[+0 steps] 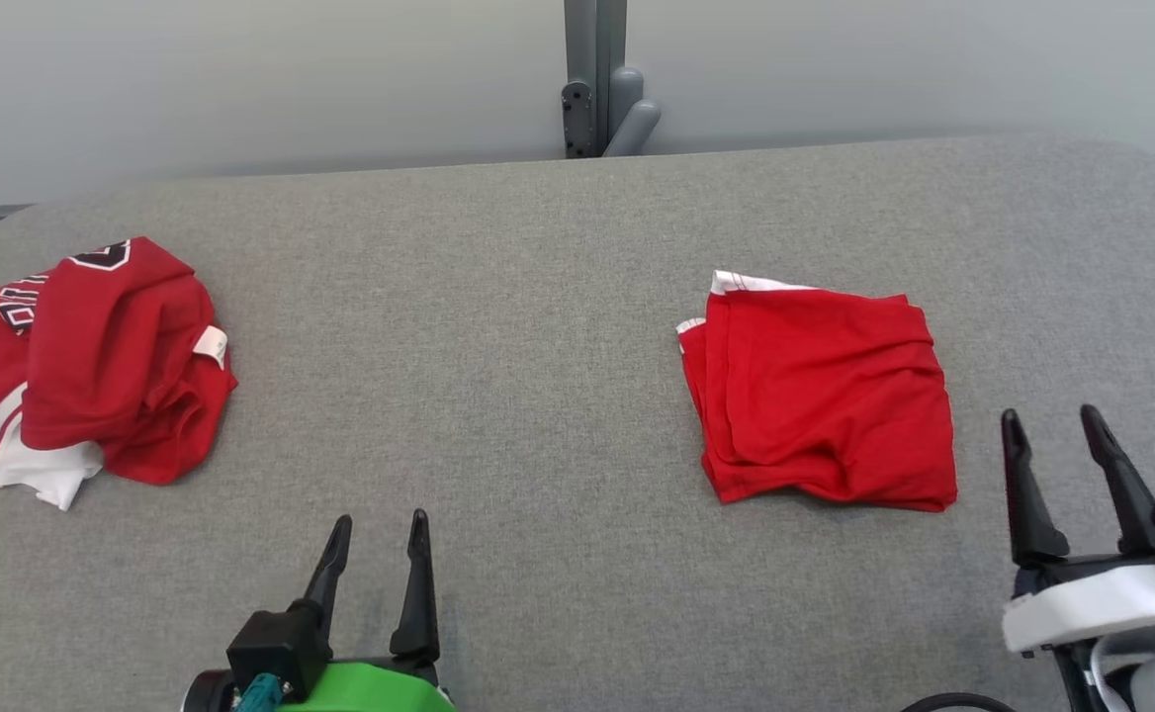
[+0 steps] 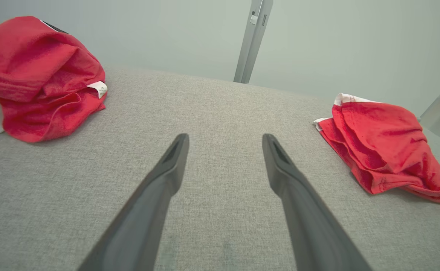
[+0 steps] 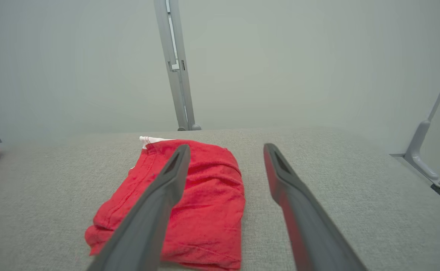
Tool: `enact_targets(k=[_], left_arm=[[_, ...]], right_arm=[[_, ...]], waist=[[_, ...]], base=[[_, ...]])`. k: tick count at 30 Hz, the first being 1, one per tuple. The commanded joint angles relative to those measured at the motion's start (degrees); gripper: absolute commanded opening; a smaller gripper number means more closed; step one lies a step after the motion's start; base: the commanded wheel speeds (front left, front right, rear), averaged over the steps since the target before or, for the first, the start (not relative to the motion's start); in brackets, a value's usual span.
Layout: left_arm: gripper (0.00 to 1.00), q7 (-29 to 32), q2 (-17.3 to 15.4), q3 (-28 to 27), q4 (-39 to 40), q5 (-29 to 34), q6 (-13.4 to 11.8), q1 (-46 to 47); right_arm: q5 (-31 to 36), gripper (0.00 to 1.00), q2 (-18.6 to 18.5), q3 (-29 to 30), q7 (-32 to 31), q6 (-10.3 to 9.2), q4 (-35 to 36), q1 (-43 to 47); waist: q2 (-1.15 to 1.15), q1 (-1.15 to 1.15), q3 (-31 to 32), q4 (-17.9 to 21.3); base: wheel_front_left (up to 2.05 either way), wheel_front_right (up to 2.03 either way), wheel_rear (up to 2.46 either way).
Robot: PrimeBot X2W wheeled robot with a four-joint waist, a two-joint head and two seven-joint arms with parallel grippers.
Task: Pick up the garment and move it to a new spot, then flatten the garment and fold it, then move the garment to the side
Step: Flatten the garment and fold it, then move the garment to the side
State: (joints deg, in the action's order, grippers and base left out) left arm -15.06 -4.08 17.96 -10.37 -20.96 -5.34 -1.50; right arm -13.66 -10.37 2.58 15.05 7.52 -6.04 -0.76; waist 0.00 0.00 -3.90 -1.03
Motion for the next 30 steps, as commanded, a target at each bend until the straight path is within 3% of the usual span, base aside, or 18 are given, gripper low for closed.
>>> enact_targets(k=[1, 9, 22, 26, 30], left_arm=[[1.00, -0.1, -0.1, -1.2, 0.5, 1.3, 0.5, -1.3], [1.00, -0.1, 0.1, -6.4, 0.6, 5.6, 3.2, -4.2], [1.00, -0.1, 0.9, -10.9, 0.1, 8.8, 6.0, -4.8], [1.00, -0.1, 1.1, -11.4, 0.7, 8.7, 6.2, -4.2], [1.00, -0.1, 1.2, -11.1, 1.7, 8.0, 6.0, -3.0]], right_arm=[[1.2, 1.00, 1.2, 3.1, 0.2, -0.07, 1.0, 2.1], [4.9, 1.00, 3.2, 10.7, 0.2, -0.07, -1.3, 7.5], [4.3, 1.00, 3.0, 10.7, 0.2, -0.07, -3.6, 5.7], [1.3, 1.00, 3.3, 10.5, 0.2, -0.07, -4.4, 4.5], [-6.6, 1.00, 1.2, 7.1, -2.7, -0.07, -7.8, -0.3]], waist=[[0.00, 0.00, 0.8, -0.6], [0.00, 0.00, 2.1, -1.5], [0.00, 0.00, 2.0, -2.2], [0.00, 0.00, 1.1, -2.5], [0.00, 0.00, -1.2, -2.9]], base=[[0.00, 0.00, 0.00], [0.00, 0.00, 0.00], [0.00, 0.00, 0.00], [0.00, 0.00, 0.00], [0.00, 0.00, 0.00]])
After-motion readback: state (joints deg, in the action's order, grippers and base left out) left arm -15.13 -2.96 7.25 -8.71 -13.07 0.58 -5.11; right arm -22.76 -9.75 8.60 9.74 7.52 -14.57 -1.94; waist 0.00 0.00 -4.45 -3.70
